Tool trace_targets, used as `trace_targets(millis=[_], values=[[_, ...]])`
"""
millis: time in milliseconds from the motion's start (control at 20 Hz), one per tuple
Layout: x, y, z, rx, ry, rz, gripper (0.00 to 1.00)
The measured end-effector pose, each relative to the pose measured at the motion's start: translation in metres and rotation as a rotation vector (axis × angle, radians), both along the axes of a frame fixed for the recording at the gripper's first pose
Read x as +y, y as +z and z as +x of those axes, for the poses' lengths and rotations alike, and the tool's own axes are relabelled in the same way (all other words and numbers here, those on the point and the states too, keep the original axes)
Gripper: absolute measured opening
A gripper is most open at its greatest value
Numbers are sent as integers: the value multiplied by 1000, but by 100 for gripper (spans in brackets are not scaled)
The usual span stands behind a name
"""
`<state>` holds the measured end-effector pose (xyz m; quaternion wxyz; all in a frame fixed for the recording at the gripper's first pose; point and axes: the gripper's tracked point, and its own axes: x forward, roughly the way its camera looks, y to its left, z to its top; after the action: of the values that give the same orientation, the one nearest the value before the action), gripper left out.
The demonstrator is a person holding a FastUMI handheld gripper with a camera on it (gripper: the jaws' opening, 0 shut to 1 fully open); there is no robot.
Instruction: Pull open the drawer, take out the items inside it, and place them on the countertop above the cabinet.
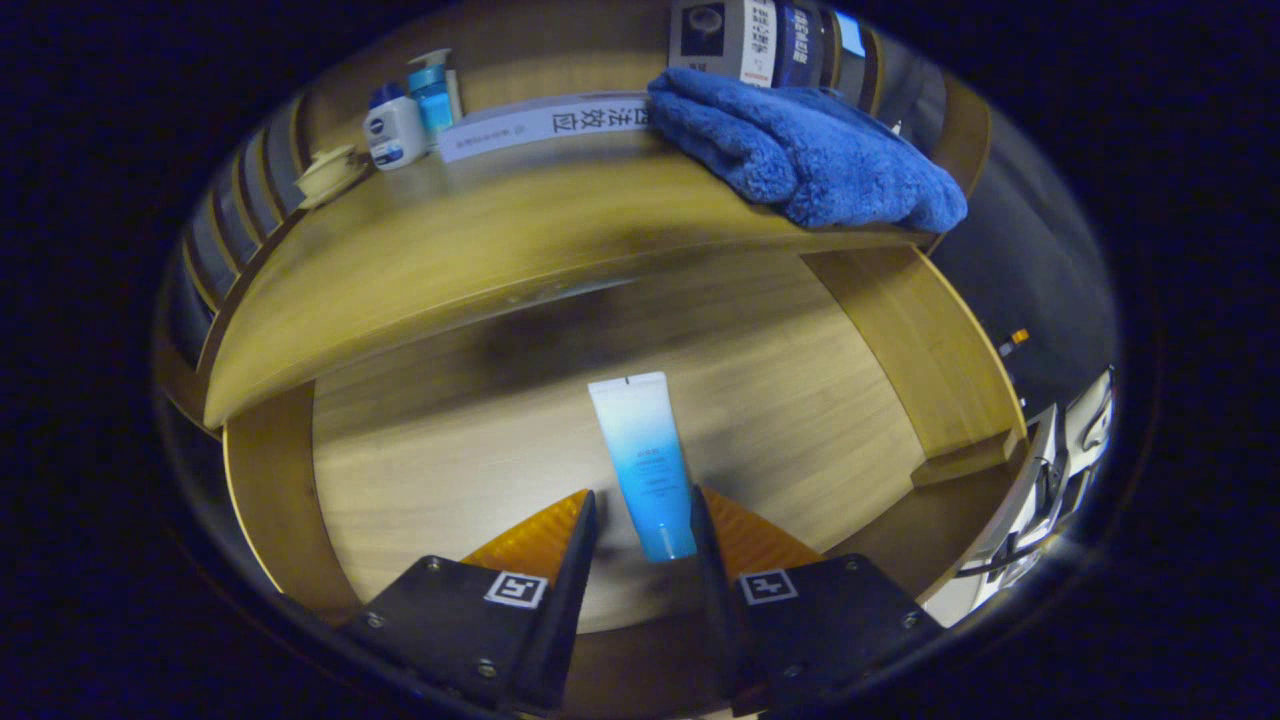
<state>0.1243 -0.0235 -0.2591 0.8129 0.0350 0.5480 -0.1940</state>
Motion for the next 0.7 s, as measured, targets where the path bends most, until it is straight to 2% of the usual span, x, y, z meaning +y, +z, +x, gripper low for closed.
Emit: trace_targets(millis=[150, 450, 600, 700], values=[[-10, -10, 0, 48, 15, -7, 55], [-8, -20, 2, 57, -24, 64, 56], [-6, -27, -4, 117, 0, 59, 56], [-3, -33, 1, 97, 22, 85, 54]])
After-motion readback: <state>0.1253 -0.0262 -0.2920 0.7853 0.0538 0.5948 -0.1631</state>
